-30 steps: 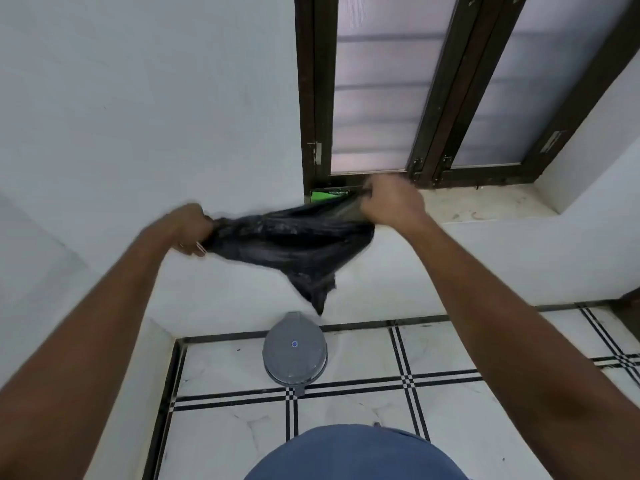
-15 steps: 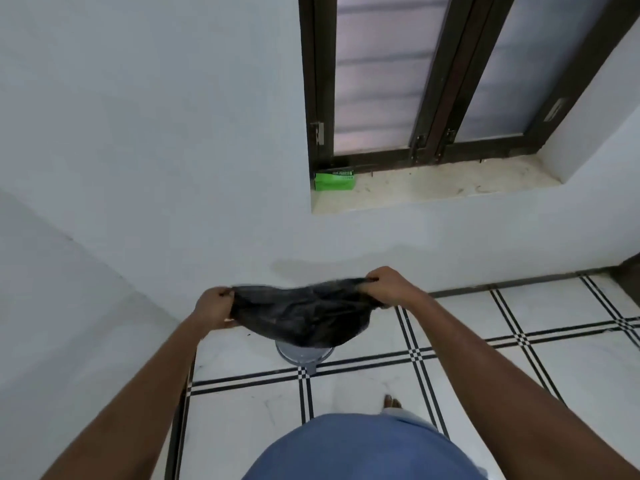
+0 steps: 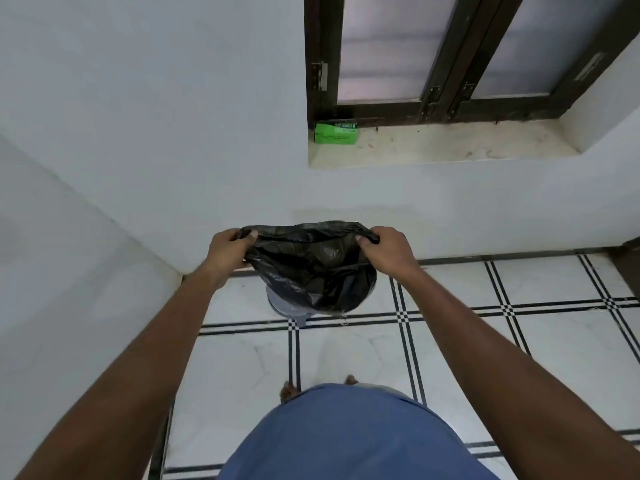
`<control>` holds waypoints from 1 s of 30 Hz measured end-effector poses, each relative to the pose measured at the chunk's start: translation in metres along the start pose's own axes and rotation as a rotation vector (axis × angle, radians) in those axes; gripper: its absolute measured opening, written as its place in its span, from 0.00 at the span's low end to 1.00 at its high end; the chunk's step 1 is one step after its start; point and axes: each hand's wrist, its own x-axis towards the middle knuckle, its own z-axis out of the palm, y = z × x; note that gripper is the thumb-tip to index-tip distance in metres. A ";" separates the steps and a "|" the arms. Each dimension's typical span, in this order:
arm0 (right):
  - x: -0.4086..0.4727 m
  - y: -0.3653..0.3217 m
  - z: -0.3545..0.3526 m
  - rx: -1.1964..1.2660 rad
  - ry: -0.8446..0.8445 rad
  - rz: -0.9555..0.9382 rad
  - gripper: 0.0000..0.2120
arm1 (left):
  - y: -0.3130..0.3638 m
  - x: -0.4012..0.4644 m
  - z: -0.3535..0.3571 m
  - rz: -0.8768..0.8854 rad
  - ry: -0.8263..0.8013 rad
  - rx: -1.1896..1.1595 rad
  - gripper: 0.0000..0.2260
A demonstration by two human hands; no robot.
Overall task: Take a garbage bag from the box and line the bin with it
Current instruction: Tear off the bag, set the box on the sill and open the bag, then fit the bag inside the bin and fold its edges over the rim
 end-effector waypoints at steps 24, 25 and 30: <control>0.016 0.044 0.052 0.302 -0.424 0.248 0.25 | -0.091 -0.004 0.062 -0.244 -0.132 0.261 0.11; 0.018 0.049 0.062 0.306 -0.430 0.259 0.26 | -0.095 -0.003 0.064 -0.267 -0.121 0.268 0.10; 0.017 0.065 0.110 0.358 -0.512 0.451 0.28 | -0.119 0.007 0.069 -0.451 -0.105 0.209 0.11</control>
